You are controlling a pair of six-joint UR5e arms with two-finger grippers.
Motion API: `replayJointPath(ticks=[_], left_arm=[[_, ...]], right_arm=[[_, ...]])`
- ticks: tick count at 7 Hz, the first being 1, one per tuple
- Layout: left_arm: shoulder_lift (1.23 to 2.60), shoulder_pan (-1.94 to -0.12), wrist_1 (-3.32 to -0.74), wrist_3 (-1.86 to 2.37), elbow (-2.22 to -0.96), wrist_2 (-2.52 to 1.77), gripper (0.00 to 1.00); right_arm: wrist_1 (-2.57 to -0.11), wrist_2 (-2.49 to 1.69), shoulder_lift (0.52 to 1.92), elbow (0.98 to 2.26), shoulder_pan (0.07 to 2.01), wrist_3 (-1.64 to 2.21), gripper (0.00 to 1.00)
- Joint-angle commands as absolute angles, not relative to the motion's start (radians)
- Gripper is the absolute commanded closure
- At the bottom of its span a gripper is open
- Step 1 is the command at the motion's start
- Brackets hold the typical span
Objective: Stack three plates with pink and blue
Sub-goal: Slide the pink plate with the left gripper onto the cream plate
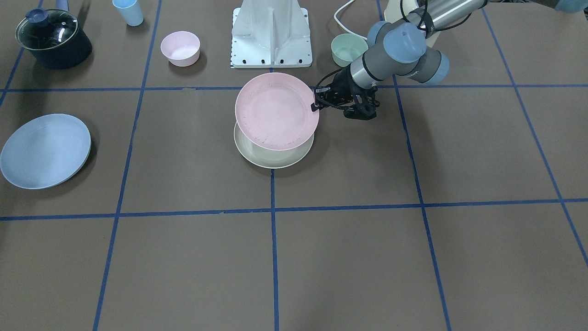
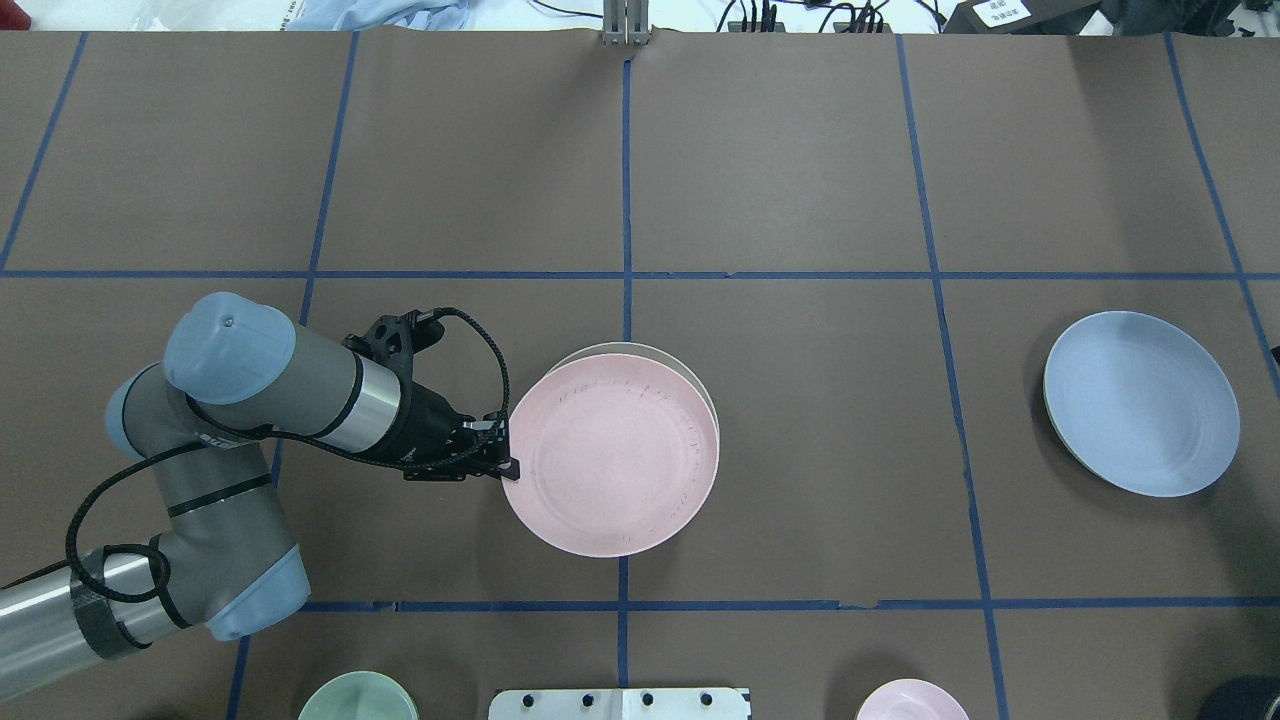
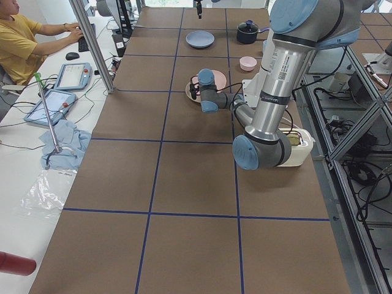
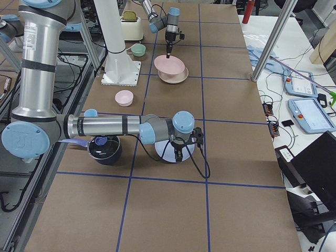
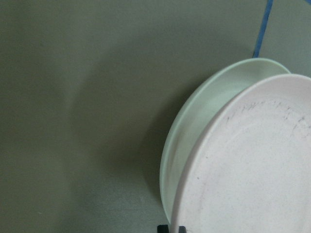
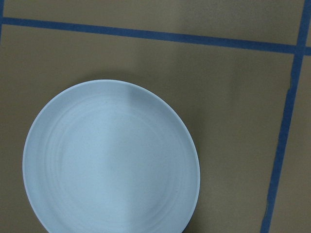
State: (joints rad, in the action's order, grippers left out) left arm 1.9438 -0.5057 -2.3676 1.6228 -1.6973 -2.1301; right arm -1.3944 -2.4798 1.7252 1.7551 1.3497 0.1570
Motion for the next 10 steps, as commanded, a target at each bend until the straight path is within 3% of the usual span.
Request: replayJointPath(ticks=[1,5,6,7,8,10], left_arm=[[1.962,-0.492,-2.364,1.562,-1.694,-2.056,1.0],[1.963,-0.494,-2.362,1.534,-1.695,-2.008,1.0],[1.965,-0.494,-2.362,1.534,-1.695,-1.994,0.86],[1.965,-0.494,-2.362,1.535,-1.694,-1.996,0.21],[1.977,-0.492,-2.358,1.543,-1.692,-1.996,0.01],[1.976,-0.5,-2.353,1.536,-1.716,-2.006,0.0]], right_arm=[[-1.394,-2.479,1.724,1.756,1.347,0.156,0.0],[-1.393,-2.48,1.724,1.758,1.336,0.156,0.0],[-1.393,-2.48,1.724,1.759,1.335,0.158,0.0],[-1.393,-2.48,1.724,1.759,1.335,0.158,0.0],[-1.393,-2.48,1.724,1.759,1.335,0.156,0.0],[-1.394,-2.479,1.724,1.758,1.328,0.156,0.0]])
